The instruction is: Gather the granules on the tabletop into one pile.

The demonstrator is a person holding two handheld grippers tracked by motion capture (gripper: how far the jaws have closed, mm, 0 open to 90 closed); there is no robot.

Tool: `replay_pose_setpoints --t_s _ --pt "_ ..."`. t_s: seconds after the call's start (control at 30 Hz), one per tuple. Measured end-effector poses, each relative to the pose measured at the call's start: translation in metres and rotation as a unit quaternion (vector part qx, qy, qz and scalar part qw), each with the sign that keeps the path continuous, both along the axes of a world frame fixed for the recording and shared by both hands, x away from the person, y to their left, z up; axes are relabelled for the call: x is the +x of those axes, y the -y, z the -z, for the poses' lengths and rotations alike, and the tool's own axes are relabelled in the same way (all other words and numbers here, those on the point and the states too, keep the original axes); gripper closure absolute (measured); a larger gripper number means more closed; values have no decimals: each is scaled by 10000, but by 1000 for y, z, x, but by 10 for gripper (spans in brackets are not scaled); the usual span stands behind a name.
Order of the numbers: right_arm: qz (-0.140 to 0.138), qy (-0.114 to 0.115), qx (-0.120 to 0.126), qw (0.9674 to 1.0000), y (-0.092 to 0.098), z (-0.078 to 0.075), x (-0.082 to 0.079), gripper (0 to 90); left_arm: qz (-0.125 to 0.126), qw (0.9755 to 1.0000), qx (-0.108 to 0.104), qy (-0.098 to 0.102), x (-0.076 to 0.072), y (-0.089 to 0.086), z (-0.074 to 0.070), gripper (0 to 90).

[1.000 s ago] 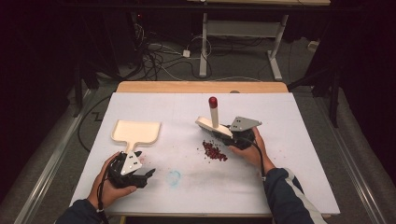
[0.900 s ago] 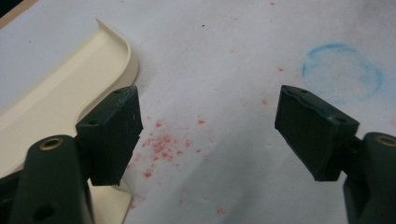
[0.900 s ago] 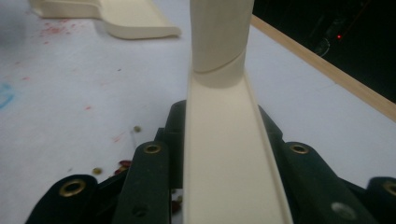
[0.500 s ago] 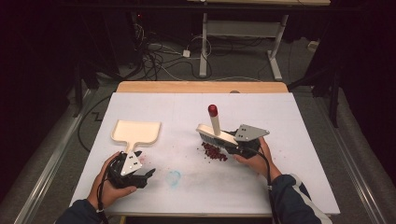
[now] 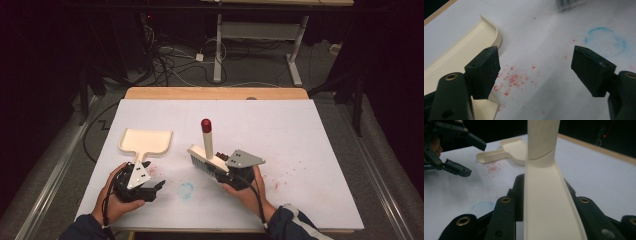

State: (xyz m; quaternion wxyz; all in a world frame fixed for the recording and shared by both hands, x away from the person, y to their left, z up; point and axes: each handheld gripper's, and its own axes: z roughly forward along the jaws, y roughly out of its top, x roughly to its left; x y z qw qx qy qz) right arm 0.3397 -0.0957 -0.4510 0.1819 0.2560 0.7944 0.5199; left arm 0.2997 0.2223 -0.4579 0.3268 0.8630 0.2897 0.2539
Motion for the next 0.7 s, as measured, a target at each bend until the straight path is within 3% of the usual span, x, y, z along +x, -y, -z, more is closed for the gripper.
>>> replay_pose_setpoints --t_s 0.1,0.3,0.37,0.47,0.57,0.7 --pt "85 -65 -132 9999 -8 11 -1 678 12 10000 5 8 0 -1 0 221" --pt "446 18 -121 9989 8 12 14 678 21 10000 12 -7 0 -1 0 220" --pt "691 -59 -85 9976 15 12 19 678 29 10000 9 -8 -1 -1 0 220" --pt "820 -27 -153 9965 23 10 20 678 30 10000 20 -13 0 0 1 221" --pt "903 8 -220 9957 29 5 19 678 34 10000 10 -23 0 0 1 221" --pt "943 5 -97 9955 38 -2 18 678 49 10000 17 -20 -1 0 1 221"
